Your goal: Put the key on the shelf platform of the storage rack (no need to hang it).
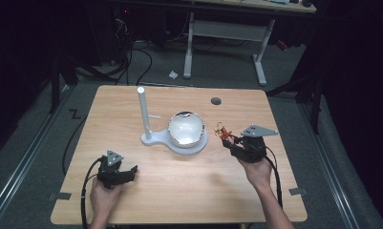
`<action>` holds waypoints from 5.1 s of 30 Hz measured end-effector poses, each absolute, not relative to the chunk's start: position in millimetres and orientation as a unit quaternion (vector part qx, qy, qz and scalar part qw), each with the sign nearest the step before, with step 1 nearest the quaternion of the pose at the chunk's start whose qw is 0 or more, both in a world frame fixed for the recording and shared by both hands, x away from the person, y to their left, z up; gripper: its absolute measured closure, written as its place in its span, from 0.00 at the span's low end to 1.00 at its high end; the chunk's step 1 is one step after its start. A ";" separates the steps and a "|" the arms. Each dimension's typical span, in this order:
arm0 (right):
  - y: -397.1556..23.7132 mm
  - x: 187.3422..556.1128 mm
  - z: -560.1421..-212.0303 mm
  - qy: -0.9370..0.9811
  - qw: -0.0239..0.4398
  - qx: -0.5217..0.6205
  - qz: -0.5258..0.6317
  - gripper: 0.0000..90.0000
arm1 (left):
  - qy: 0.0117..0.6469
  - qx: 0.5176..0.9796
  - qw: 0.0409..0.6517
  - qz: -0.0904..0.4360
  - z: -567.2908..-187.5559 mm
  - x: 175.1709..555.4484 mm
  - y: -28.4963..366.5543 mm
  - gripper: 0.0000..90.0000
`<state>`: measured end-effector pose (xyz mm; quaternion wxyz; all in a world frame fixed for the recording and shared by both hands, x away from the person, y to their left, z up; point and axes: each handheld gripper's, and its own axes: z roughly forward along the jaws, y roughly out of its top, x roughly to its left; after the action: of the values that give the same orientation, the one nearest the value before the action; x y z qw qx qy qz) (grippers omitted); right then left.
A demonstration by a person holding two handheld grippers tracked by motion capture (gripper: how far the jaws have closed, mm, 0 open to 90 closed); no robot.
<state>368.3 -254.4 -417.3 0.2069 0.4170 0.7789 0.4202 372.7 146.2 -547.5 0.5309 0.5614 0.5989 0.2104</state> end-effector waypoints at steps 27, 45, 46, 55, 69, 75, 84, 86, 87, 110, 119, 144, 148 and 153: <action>-201.7 402.8 -400.2 0.805 0.183 0.363 0.433 0.74 | 0.599 0.561 0.531 0.211 -547.5 372.7 146.1 0.25; -161.8 433.1 -405.0 0.823 0.161 0.337 0.429 0.74 | 0.599 0.561 0.531 0.211 -547.5 372.6 146.1 0.25; -160.4 434.5 -406.4 0.824 0.160 0.337 0.426 0.74 | 0.599 0.562 0.531 0.211 -547.5 372.7 146.1 0.25; -149.3 444.2 -417.4 0.831 0.151 0.336 0.418 0.74 | 0.599 0.562 0.531 0.211 -547.5 372.6 146.1 0.25; -143.8 452.7 -431.8 0.838 0.141 0.340 0.402 0.74 | 0.599 0.561 0.531 0.211 -547.5 372.6 146.1 0.25; -141.8 457.1 -437.9 0.841 0.135 0.345 0.394 0.74 | 0.599 0.561 0.531 0.211 -547.5 372.6 146.1 0.25; -138.6 464.1 -447.2 0.844 0.132 0.355 0.380 0.74 | 0.599 0.561 0.531 0.211 -547.5 372.6 146.1 0.25; -137.4 466.1 -449.5 0.844 0.133 0.358 0.376 0.74 | 0.599 0.561 0.531 0.211 -547.5 372.6 146.1 0.25; -137.1 467.0 -450.4 0.845 0.134 0.360 0.373 0.74 | 0.599 0.562 0.530 0.211 -547.5 372.6 146.1 0.25; -142.0 470.8 -450.3 0.835 0.143 0.388 0.363 0.53 | 0.599 0.561 0.531 0.211 -547.6 372.6 146.1 0.25; -154.7 466.5 -440.4 0.822 0.151 0.391 0.386 0.51 | 0.599 0.561 0.531 0.211 -547.6 372.7 146.1 0.25; -200.7 445.6 -415.5 0.786 0.168 0.412 0.428 0.51 | 0.599 0.560 0.531 0.211 -547.5 372.7 146.1 0.25; -207.9 440.9 -409.7 0.780 0.176 0.415 0.435 0.50 | 0.599 0.561 0.531 0.211 -547.5 372.7 146.0 0.25; -219.8 434.4 -404.9 0.770 0.185 0.419 0.445 0.49 | 0.599 0.561 0.531 0.211 -547.5 372.7 146.1 0.25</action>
<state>434.4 -219.8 -404.9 0.1845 0.4193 0.7696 0.4448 372.7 146.1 -547.5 0.5311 0.5606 0.5993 0.2107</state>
